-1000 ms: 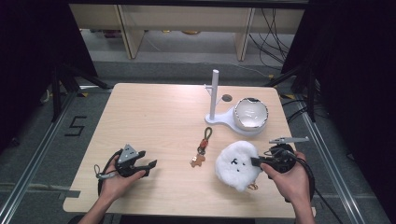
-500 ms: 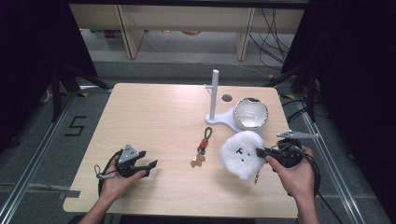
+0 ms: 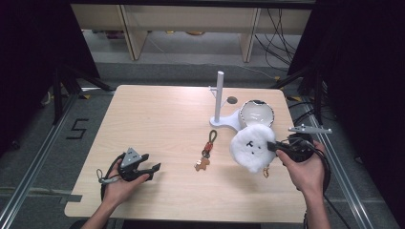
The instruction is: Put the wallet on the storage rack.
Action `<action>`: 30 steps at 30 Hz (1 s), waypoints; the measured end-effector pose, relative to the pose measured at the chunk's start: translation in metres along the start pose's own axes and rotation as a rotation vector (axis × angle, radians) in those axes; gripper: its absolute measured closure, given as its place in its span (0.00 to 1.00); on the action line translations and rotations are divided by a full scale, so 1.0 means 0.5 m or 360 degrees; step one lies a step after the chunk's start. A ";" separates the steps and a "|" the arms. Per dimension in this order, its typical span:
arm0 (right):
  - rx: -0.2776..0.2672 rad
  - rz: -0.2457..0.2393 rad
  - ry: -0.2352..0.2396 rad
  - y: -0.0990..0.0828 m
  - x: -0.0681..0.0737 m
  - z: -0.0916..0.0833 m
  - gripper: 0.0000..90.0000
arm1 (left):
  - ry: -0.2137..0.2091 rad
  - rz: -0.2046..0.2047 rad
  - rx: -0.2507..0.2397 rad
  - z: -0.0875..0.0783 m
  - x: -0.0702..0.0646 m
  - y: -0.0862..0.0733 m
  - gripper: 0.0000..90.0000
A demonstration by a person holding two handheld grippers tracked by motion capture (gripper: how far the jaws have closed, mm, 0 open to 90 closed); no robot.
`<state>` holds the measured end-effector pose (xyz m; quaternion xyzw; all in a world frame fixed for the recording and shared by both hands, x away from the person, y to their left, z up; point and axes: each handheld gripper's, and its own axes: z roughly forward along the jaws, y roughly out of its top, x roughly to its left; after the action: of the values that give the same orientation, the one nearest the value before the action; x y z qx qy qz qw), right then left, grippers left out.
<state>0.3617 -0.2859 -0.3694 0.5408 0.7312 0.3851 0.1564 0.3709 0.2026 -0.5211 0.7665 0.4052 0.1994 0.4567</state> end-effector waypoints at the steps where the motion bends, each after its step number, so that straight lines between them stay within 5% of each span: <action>1: -0.0009 0.0013 0.0001 0.002 0.000 0.000 0.90 | 0.0002 -0.0002 -0.0001 0.000 0.000 0.000 0.39; 14: -0.0068 -0.0050 -0.0053 0.032 -0.028 0.005 0.90 | -0.0002 -0.0007 -0.0013 0.001 0.002 -0.003 0.39; 17: -0.0074 -0.0004 -0.0083 0.043 -0.026 0.006 0.90 | -0.0002 -0.0008 -0.0014 0.002 0.001 -0.003 0.39; 22: -0.0102 -0.0073 -0.0092 0.066 -0.039 0.015 0.90 | 0.0006 -0.0007 -0.0015 0.001 0.001 -0.003 0.39; 26: -0.0091 -0.0036 -0.0118 0.076 -0.037 0.019 0.90 | 0.0002 -0.0010 -0.0024 0.001 0.002 -0.003 0.39; 30: -0.0112 -0.0104 -0.0127 0.094 -0.047 0.025 0.90 | 0.0002 -0.0008 -0.0022 0.001 0.002 -0.004 0.39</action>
<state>0.4098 -0.2969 -0.3478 0.5257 0.7278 0.3834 0.2168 0.3709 0.2038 -0.5229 0.7622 0.4060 0.2014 0.4621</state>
